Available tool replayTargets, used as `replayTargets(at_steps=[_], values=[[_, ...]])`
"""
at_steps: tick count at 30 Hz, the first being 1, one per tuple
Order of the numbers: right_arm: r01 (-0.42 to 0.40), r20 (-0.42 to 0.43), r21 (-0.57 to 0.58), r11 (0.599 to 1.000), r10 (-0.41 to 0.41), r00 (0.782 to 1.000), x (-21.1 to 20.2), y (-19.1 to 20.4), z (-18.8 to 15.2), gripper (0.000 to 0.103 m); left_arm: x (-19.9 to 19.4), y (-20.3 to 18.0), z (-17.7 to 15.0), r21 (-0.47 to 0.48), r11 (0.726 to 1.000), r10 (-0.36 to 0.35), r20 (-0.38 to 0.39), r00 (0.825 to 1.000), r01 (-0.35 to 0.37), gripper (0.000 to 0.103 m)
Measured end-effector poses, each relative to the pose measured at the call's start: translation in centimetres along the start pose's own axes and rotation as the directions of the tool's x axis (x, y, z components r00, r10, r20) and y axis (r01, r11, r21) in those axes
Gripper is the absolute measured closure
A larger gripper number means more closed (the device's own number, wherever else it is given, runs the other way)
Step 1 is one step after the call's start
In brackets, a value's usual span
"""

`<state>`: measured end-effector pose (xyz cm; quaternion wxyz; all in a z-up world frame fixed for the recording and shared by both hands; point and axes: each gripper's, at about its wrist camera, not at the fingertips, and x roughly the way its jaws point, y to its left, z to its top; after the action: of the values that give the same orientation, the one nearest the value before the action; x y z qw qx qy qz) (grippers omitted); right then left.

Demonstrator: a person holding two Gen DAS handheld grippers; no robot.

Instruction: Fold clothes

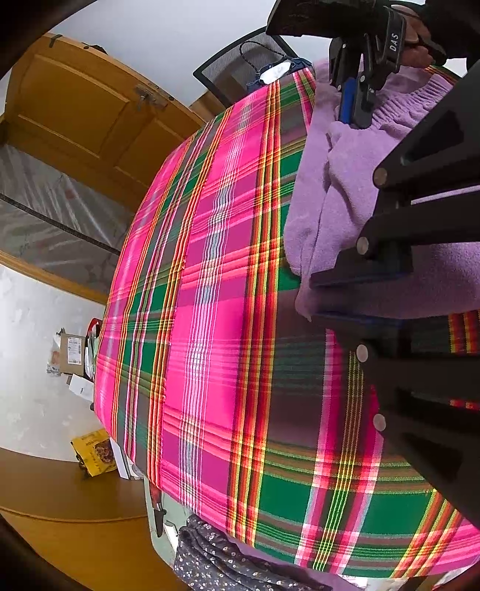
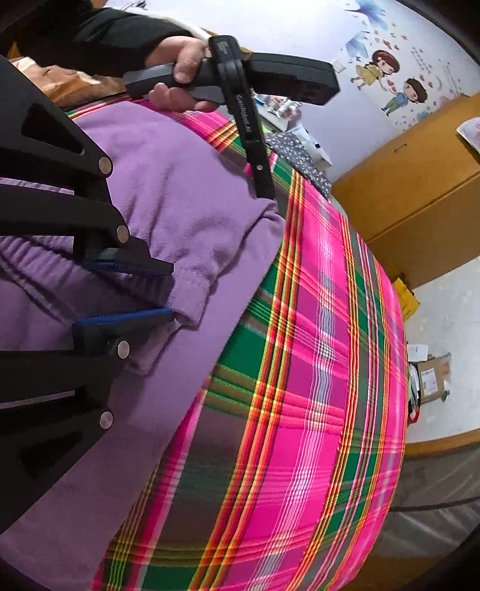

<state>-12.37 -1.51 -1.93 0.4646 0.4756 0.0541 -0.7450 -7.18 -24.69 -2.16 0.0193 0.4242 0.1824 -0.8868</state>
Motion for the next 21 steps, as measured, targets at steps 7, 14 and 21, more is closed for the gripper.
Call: replayTargets(at_steps=[7, 14, 21], values=[[-0.038, 0.024, 0.059, 0.998, 0.037, 0.999, 0.0, -0.6, 0.1, 0.085, 0.1, 0.1, 0.0, -0.002, 1.000, -0.007, 0.000, 1.000, 0.007, 0.088], [-0.075, 0.055, 0.087, 0.993, 0.071, 0.996, -0.1, -1.2, 0.3, 0.085, 0.1, 0.2, 0.0, -0.003, 1.000, -0.011, -0.003, 1.000, 0.011, 0.088], [-0.146, 0.064, 0.077, 0.986, 0.142, 0.988, -0.1, -1.3, 0.6, 0.069, 0.2, 0.2, -0.1, -0.006, 1.000, -0.012, -0.003, 1.000, 0.012, 0.088]])
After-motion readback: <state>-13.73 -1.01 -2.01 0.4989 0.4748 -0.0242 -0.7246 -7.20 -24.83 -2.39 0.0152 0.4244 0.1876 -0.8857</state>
